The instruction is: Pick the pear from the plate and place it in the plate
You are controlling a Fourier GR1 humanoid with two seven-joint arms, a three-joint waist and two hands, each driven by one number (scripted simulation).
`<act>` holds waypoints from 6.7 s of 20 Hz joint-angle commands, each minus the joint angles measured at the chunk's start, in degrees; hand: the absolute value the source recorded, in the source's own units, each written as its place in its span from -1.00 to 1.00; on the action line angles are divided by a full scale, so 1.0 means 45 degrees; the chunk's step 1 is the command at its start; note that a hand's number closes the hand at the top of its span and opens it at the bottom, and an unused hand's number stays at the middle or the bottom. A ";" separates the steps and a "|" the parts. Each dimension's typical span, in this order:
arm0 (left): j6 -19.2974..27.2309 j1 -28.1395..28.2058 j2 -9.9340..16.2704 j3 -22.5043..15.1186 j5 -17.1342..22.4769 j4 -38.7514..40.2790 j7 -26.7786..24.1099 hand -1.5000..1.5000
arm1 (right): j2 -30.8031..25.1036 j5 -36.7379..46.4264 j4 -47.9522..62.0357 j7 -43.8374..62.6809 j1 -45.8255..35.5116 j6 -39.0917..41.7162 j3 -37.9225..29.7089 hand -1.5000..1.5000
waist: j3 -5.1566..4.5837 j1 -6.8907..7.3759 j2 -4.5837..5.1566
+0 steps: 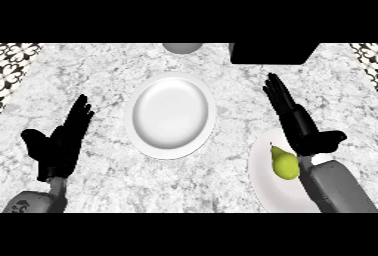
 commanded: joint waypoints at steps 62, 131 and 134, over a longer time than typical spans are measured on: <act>-0.3090 -0.2032 0.0145 0.1996 -0.1439 -0.0727 -0.0773 0.00 | -0.2311 0.8659 0.1274 1.2550 -0.3572 1.0135 0.4761 -1.00 | -0.0068 -0.0108 -0.0086; -0.4650 -0.2308 -0.0928 0.3141 -0.2272 -0.0438 -0.0626 0.00 | 0.4250 1.3789 -0.0756 1.3300 -0.5634 -0.1373 0.2645 1.00 | -0.0076 0.0094 -0.0018; -0.4494 -0.2807 -0.1012 0.2964 -0.2418 -0.0736 -0.0063 0.00 | 0.4262 1.3219 0.1603 1.3769 -0.7239 -0.2561 0.2993 1.00 | -0.0075 0.0221 -0.0011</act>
